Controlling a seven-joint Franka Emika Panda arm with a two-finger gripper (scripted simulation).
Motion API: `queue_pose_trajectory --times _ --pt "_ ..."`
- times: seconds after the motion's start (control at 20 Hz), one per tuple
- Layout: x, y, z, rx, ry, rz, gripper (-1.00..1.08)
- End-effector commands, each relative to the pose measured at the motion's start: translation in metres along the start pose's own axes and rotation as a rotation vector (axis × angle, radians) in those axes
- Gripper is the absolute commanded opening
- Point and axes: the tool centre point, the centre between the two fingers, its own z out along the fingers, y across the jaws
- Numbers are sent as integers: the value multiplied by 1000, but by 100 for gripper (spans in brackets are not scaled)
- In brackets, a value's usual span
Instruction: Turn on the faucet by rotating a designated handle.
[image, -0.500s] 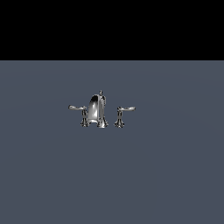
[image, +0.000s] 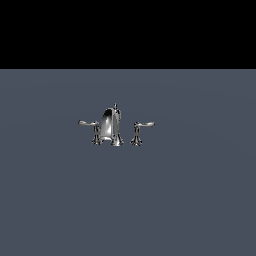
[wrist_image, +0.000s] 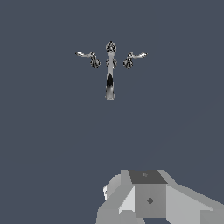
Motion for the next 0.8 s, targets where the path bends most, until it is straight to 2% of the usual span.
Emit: queue_pose_trajectory --times 0.0,0.75 --pt "1 -5 5 0 0 21 -100" --pt "28 -61 67 -4 -3 275 -100"
